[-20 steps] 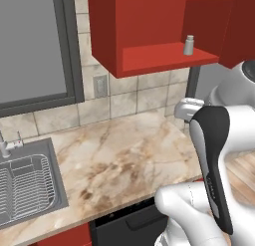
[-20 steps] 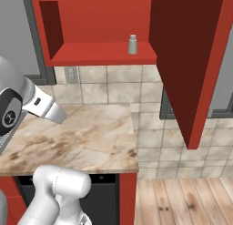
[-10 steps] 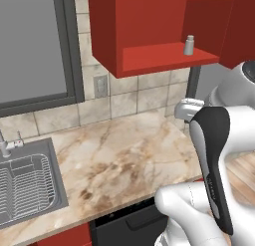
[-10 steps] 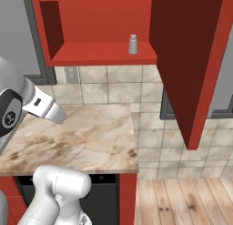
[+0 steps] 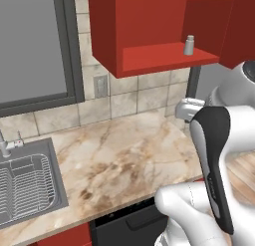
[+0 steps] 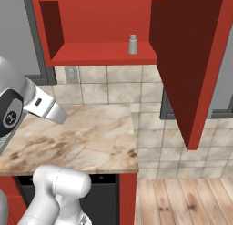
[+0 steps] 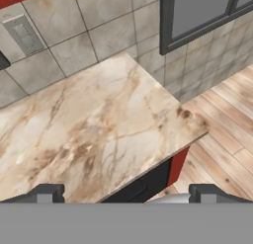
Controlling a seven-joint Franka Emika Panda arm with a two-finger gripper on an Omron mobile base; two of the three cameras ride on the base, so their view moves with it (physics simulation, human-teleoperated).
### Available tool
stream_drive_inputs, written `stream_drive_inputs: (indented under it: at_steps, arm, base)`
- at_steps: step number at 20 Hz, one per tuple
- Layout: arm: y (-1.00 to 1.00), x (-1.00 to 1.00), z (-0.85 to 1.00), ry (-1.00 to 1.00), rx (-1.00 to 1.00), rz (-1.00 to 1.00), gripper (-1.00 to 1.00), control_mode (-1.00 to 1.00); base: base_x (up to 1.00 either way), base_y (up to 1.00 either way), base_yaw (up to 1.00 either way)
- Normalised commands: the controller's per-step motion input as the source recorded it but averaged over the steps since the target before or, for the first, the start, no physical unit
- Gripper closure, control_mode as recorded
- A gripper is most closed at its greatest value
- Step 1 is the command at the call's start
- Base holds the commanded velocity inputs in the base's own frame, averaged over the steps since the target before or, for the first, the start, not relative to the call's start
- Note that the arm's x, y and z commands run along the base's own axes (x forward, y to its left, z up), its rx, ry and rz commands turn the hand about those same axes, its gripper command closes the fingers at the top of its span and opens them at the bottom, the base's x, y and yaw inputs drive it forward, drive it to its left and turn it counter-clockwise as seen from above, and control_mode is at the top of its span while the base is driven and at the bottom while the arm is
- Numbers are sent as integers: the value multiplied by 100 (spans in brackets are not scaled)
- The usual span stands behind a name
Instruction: Move the condiment bottle and shaker from the cabinet to the dining counter.
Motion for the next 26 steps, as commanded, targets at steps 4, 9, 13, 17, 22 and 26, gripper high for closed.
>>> stream_drive_inputs:
  at_steps: [4,9,13,17,22,26]
  arm:
    - [-38,0,7,0,0,4,-100,-100]
    - [-27,1,15,0,0,2,-100,-100]
    - [-7,12,21,-3,0,0,-100,-100]
    - [-10,34,32,-10,0,0,-100,-100]
    - [-25,60,35,-12,0,0,-100,-100]
    - [-27,68,14,-12,-4,0,-100,-100]
  base:
    - [0,0,0]
    - [0,0,0]
    - [0,0,0]
    - [0,0,0]
    - [0,0,0]
    - [0,0,0]
